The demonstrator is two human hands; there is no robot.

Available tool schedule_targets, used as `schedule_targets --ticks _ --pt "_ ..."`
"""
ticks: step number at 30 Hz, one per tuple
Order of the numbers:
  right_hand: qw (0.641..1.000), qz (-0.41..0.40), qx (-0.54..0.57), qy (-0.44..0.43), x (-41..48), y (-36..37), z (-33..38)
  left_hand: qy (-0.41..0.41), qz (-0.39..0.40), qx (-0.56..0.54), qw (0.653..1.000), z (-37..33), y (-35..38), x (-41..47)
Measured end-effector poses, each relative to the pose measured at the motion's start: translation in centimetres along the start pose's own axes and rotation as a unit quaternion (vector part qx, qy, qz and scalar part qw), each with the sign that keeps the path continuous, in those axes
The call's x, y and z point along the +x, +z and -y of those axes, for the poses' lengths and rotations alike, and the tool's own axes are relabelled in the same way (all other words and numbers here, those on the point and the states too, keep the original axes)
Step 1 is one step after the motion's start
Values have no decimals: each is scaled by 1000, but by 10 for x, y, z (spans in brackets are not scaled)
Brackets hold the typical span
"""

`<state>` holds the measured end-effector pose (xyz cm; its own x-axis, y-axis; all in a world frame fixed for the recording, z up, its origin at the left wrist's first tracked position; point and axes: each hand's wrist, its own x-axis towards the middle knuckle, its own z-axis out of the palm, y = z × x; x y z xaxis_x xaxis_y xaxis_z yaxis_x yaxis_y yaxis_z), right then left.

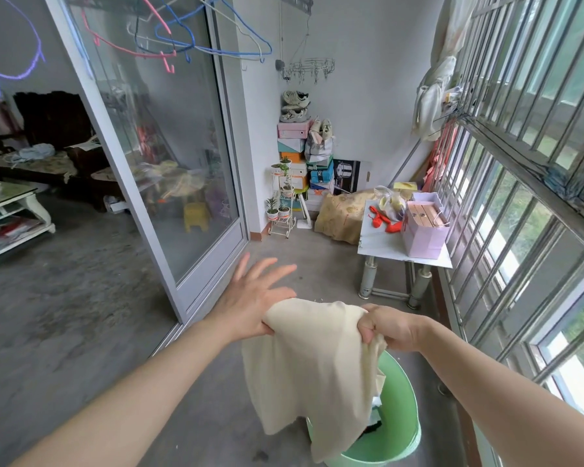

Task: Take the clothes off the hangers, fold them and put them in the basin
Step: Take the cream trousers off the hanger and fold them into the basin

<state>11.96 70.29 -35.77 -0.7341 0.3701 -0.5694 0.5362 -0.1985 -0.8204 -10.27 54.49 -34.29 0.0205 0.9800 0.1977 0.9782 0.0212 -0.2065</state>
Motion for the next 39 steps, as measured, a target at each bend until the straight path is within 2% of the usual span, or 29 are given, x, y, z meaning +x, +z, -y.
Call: schedule_targets --ticks 3,6,9,12,15,17,19,23,28,31,33,36,38,39 --pt "1000 22 8 -9 0 -4 -3 53 58 -70 994 -13 -8 5" --pt "999 21 22 -28 -1 -9 -4 15 135 -87 987 -18 -14 7" --pt "996 -16 57 -63 0 -17 -9 -36 196 -135 971 -19 -17 8" --pt "994 -44 60 -85 0 -20 -20 -76 257 -227 936 -18 -19 10" --pt "991 -36 -30 -127 2 -6 -30 -106 306 -340 883 -11 -17 7" --pt "979 -89 -67 -168 8 2 -32 -121 323 -378 860 -6 -17 2" --pt "962 -170 -48 -207 15 4 -28 -131 326 -394 849 -2 -17 -1" --pt "935 -272 46 -222 27 2 -20 -176 288 -457 823 2 -20 -8" --pt "937 -282 63 -194 22 13 -24 -284 233 -603 708 8 -18 -21" --pt "938 -284 51 -194 23 29 -31 -333 193 -641 664 7 -17 -19" --pt "946 -265 51 -180 28 41 -34 -367 143 -655 645 0 -15 -15" --pt "968 -174 45 -178 30 64 -32 -387 58 -662 639 -16 -13 -4" --pt "964 -114 -76 -229 30 81 -32 -404 1 -673 619 -33 -14 6" --pt "946 -106 -161 -259 31 88 -33 -417 -21 -687 595 -39 -16 11"
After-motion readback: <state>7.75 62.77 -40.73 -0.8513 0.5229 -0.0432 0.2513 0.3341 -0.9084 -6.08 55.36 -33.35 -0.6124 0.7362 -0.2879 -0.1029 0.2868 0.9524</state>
